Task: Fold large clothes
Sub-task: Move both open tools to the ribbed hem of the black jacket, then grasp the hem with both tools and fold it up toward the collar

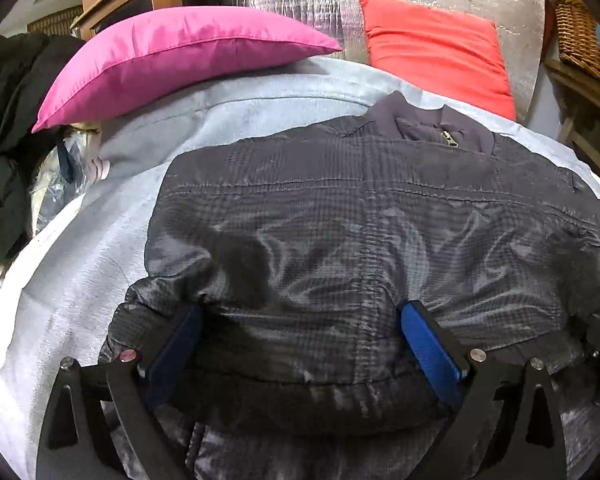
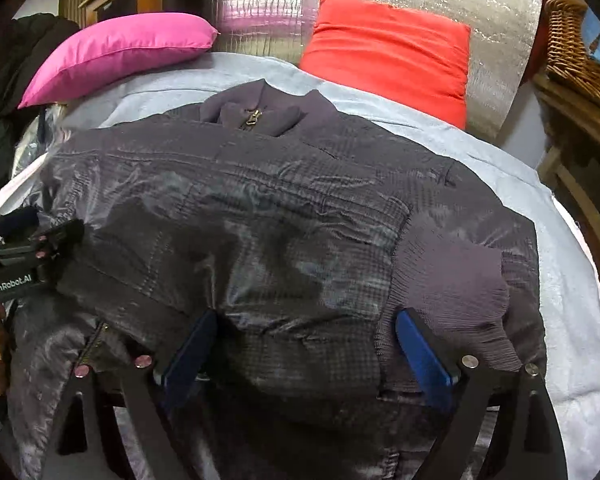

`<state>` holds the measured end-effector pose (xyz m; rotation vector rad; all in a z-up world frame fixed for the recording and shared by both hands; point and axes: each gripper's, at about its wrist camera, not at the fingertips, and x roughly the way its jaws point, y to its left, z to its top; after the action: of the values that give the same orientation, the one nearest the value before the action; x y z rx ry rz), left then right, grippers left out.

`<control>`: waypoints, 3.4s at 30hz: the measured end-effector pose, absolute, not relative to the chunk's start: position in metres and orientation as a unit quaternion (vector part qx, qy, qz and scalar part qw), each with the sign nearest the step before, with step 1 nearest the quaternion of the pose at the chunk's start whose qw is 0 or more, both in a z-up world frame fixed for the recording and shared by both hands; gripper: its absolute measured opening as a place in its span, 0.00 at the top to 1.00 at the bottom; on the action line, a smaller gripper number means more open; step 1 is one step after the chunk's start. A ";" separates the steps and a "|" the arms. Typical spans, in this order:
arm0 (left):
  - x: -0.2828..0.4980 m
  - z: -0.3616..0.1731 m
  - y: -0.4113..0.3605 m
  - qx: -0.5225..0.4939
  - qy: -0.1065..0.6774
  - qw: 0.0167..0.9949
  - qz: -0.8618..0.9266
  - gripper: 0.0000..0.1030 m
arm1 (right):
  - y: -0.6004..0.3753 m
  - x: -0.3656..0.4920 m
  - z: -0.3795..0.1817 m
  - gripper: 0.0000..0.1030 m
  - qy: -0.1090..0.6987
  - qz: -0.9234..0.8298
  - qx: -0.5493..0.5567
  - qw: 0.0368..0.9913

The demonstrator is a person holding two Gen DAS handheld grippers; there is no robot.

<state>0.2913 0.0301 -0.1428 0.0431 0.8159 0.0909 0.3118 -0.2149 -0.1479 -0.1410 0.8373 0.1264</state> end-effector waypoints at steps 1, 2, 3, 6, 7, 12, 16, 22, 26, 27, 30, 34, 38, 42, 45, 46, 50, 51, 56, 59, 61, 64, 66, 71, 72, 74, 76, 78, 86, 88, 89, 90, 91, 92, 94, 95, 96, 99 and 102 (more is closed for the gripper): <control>0.290 -0.140 0.030 0.022 0.396 0.917 0.045 0.03 | -0.215 0.313 -0.148 0.09 0.407 0.062 -0.067 0.909; 0.288 -0.136 0.030 0.022 0.396 0.917 0.043 0.03 | -0.216 0.313 -0.145 0.09 0.408 0.064 -0.065 0.909; 0.286 -0.129 0.032 0.018 0.394 0.918 0.037 0.03 | -0.217 0.312 -0.141 0.10 0.409 0.066 -0.064 0.908; 0.287 -0.105 0.038 -0.011 0.367 0.930 0.026 0.03 | -0.226 0.309 -0.116 0.10 0.390 0.079 -0.035 0.917; 0.291 -0.097 0.039 -0.021 0.360 0.933 0.024 0.03 | -0.231 0.311 -0.105 0.10 0.378 0.083 -0.018 0.922; 0.320 -0.090 0.023 -0.014 0.365 0.931 0.016 0.03 | -0.249 0.353 -0.081 0.09 0.375 0.076 0.044 0.923; 0.344 -0.115 0.013 0.008 0.397 0.917 0.032 0.03 | -0.249 0.388 -0.101 0.09 0.404 0.044 0.025 0.914; 0.351 -0.143 0.013 0.011 0.410 0.912 0.032 0.01 | -0.251 0.398 -0.143 0.08 0.407 0.032 0.028 0.912; 0.349 -0.143 0.012 0.011 0.410 0.911 0.037 0.00 | -0.254 0.398 -0.148 0.07 0.410 0.034 0.036 0.911; 0.347 -0.139 0.013 0.011 0.414 0.910 0.035 0.00 | -0.252 0.395 -0.149 0.07 0.411 0.033 0.033 0.910; 0.332 -0.121 0.018 -0.001 0.408 0.913 0.023 0.01 | -0.250 0.396 -0.139 0.07 0.414 0.020 0.015 0.910; 0.295 -0.094 0.018 0.000 0.360 0.933 0.009 0.01 | -0.246 0.352 -0.105 0.07 0.364 0.036 0.025 0.930; 0.278 -0.098 0.008 -0.003 0.368 0.930 -0.004 0.01 | -0.227 0.311 -0.101 0.07 0.357 0.066 -0.009 0.932; 0.282 -0.121 -0.005 0.014 0.396 0.918 -0.001 0.01 | -0.222 0.303 -0.130 0.07 0.388 0.052 -0.039 0.919; 0.286 -0.138 -0.006 0.017 0.408 0.913 0.006 0.00 | -0.223 0.306 -0.143 0.07 0.396 0.049 -0.048 0.916; 0.287 -0.140 -0.005 0.016 0.408 0.913 0.007 0.00 | -0.221 0.306 -0.143 0.06 0.396 0.047 -0.054 0.915; 0.291 -0.144 -0.004 0.015 0.412 0.911 0.006 0.00 | -0.221 0.311 -0.149 0.05 0.403 0.049 -0.045 0.913; 0.291 -0.146 -0.003 0.014 0.411 0.912 0.005 0.00 | -0.221 0.311 -0.150 0.05 0.402 0.050 -0.044 0.913; 0.293 -0.149 -0.004 0.014 0.408 0.913 0.005 0.00 | -0.221 0.309 -0.153 0.05 0.398 0.048 -0.044 0.915; 0.290 -0.144 -0.005 0.013 0.405 0.914 0.002 0.00 | -0.220 0.309 -0.151 0.05 0.399 0.048 -0.044 0.915; 0.283 -0.137 0.000 0.011 0.404 0.915 0.001 0.00 | -0.220 0.309 -0.151 0.05 0.399 0.049 -0.043 0.915; 0.272 -0.125 0.011 0.010 0.387 0.922 0.013 0.00 | -0.220 0.308 -0.151 0.04 0.397 0.050 -0.041 0.916; 0.266 -0.117 0.023 0.010 0.370 0.928 0.027 0.00 | -0.221 0.308 -0.150 0.04 0.396 0.050 -0.040 0.916; 0.267 -0.123 0.071 -0.026 0.374 0.923 0.087 0.00 | -0.222 0.307 -0.150 0.04 0.394 0.052 -0.037 0.917; 0.272 -0.131 0.079 -0.032 0.393 0.914 0.097 0.00 | -0.222 0.307 -0.150 0.04 0.393 0.052 -0.037 0.917; 0.279 -0.149 0.096 -0.070 0.423 0.898 0.098 0.00 | -0.222 0.307 -0.151 0.04 0.393 0.052 -0.036 0.917; 0.282 -0.154 0.109 -0.107 0.428 0.893 0.089 0.00 | -0.222 0.307 -0.151 0.03 0.392 0.053 -0.036 0.918; 0.283 -0.154 0.110 -0.105 0.430 0.892 0.090 0.00 | -0.221 0.307 -0.151 0.03 0.393 0.053 -0.036 0.917; 0.261 -0.129 0.121 -0.122 0.396 0.905 0.098 0.00 | -0.221 0.307 -0.151 0.03 0.392 0.052 -0.037 0.918; 0.253 -0.123 0.129 -0.117 0.382 0.910 0.113 0.00 | -0.221 0.307 -0.150 0.03 0.391 0.053 -0.035 0.918; 0.252 -0.123 0.134 -0.116 0.381 0.909 0.121 0.00 | -0.221 0.306 -0.150 0.03 0.391 0.053 -0.035 0.918; 0.252 -0.125 0.140 -0.119 0.384 0.906 0.130 0.00 | -0.221 0.306 -0.150 0.03 0.390 0.053 -0.035 0.918; 0.253 -0.129 0.147 -0.125 0.391 0.902 0.136 0.00 | -0.221 0.306 -0.150 0.03 0.390 0.053 -0.035 0.918; 0.255 -0.135 0.154 -0.134 0.400 0.895 0.143 0.00 | -0.221 0.306 -0.150 0.03 0.390 0.053 -0.035 0.918; 0.258 -0.149 0.167 -0.166 0.420 0.882 0.138 0.00 | -0.221 0.306 -0.150 0.03 0.390 0.053 -0.035 0.918; 0.260 -0.155 0.170 -0.177 0.426 0.877 0.134 0.00 | -0.221 0.306 -0.150 0.03 0.390 0.053 -0.035 0.918; 0.260 -0.155 0.169 -0.170 0.423 0.880 0.135 0.00 | -0.221 0.306 -0.150 0.03 0.390 0.053 -0.035 0.918; 0.261 -0.155 0.167 -0.160 0.425 0.880 0.140 0.00 | -0.221 0.306 -0.150 0.03 0.390 0.053 -0.035 0.918; 0.254 -0.150 0.168 -0.168 0.422 0.880 0.137 0.00 | -0.221 0.306 -0.150 0.03 0.390 0.052 -0.036 0.918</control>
<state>0.2539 0.1683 -0.1496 -0.3508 0.8794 0.2853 0.3061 -0.2209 -0.1501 -0.0736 0.8027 0.1079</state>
